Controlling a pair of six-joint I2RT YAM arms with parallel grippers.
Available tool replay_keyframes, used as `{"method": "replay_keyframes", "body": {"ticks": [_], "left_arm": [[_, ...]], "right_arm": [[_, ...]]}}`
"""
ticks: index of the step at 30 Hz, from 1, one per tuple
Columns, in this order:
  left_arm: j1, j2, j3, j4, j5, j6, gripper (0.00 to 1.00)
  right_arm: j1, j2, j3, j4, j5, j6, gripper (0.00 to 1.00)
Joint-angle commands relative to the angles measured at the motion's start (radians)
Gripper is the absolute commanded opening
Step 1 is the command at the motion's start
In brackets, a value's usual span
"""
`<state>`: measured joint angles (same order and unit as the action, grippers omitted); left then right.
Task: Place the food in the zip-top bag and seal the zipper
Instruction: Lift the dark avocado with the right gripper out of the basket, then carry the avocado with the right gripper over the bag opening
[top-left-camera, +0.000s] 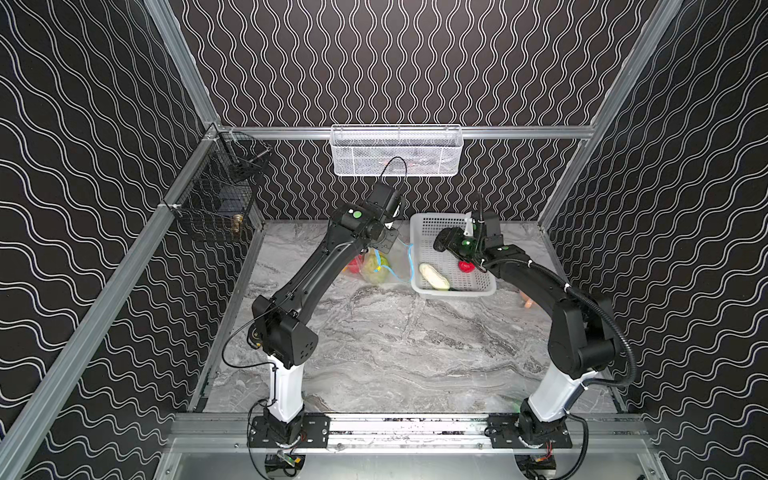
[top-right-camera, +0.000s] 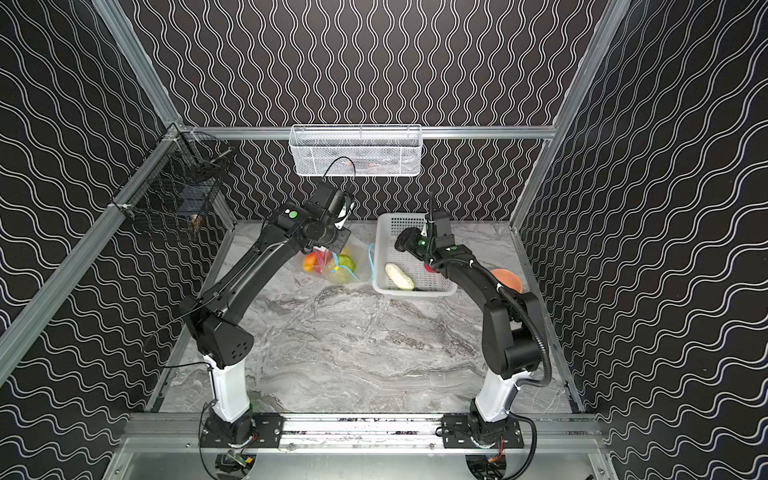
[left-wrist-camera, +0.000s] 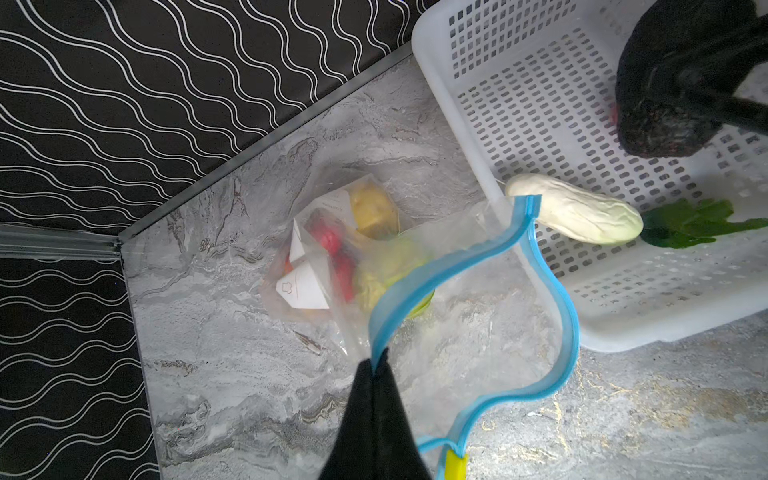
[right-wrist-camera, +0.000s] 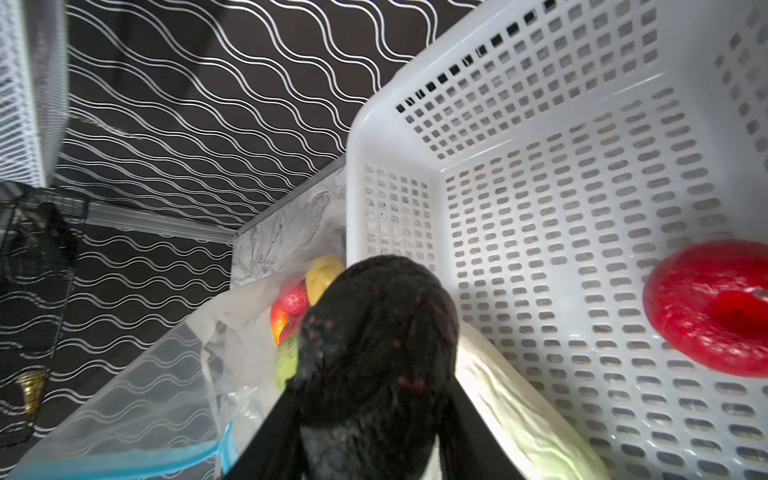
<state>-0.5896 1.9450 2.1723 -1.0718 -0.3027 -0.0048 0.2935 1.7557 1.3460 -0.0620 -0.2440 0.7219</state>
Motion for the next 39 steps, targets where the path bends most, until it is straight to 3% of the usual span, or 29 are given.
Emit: {"method": "replay_keyframes", "body": {"ticks": [1,25,39], "left_arm": [[0.0,0.007,0.005,0.003,0.01,-0.009,0.0],[0.0,-0.002,-0.001,0.002,0.014,-0.006,0.0],[-0.001,-0.001,0.01,-0.002,0.014,-0.006,0.0]], "right_arm": [[0.001,-0.033,-0.022,0.093,-0.027,0.011,0.35],[0.112,-0.163,-0.1,0.195,-0.044,-0.132,0.34],[0.186,-0.24,-0.165,0.223,0.048,-0.163,0.33]]}}
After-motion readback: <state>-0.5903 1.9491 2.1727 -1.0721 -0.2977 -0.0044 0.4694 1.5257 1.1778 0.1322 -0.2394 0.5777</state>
